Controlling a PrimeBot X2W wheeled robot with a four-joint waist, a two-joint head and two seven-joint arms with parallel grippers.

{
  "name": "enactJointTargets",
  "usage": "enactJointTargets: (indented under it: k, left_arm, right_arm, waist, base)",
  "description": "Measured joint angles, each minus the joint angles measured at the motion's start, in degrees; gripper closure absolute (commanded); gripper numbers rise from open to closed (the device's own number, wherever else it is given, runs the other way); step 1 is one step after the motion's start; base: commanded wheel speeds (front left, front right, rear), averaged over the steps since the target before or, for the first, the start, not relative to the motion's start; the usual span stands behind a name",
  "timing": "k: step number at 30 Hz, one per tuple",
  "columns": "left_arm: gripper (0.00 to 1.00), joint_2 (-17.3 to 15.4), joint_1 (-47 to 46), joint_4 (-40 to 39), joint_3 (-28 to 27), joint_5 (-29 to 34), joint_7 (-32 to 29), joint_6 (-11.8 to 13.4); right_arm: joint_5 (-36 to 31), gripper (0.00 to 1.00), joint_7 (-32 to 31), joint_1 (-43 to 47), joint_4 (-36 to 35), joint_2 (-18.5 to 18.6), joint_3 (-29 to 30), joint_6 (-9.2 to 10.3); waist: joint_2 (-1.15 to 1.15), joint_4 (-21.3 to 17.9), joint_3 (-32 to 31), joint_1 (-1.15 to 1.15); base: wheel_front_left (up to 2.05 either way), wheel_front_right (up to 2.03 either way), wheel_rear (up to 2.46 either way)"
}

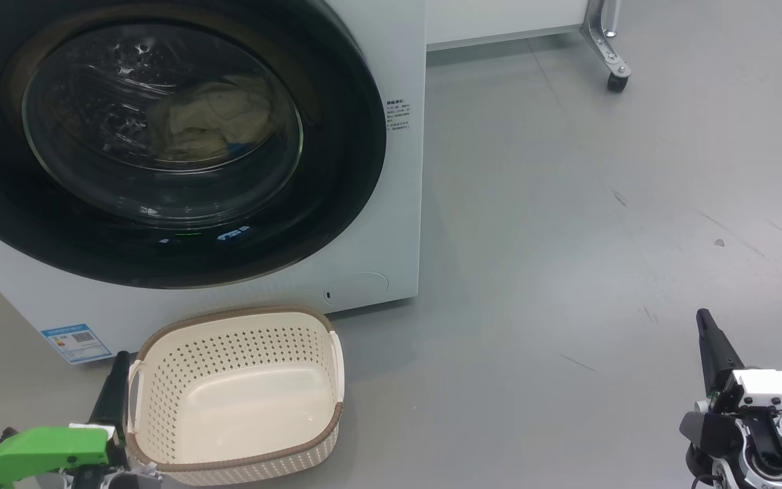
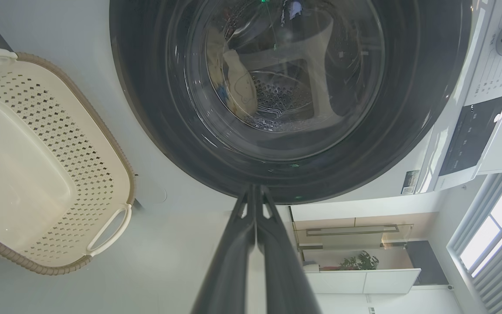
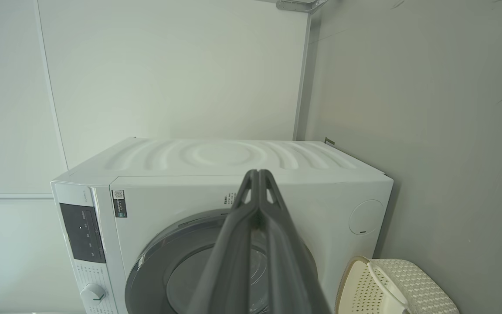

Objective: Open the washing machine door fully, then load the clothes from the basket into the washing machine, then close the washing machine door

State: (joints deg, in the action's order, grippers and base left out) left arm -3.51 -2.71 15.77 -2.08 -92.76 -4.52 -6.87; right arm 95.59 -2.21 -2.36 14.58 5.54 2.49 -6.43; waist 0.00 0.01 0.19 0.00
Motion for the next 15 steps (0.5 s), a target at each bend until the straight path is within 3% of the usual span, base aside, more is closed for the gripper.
enactJointTargets:
  k: [15]
  left_arm:
    - [1.00,0.23,-0.34,0.13,-0.11,-0.01,0.00,-0.01]
  right_arm:
    - [0.20,1.00,-0.01,-0.62,0.62,-0.01,0.23,-0.04]
  waist:
    - [0.00,-0.01,-0.02,0.00]
  base:
    - [0.00,0.00,0.00]
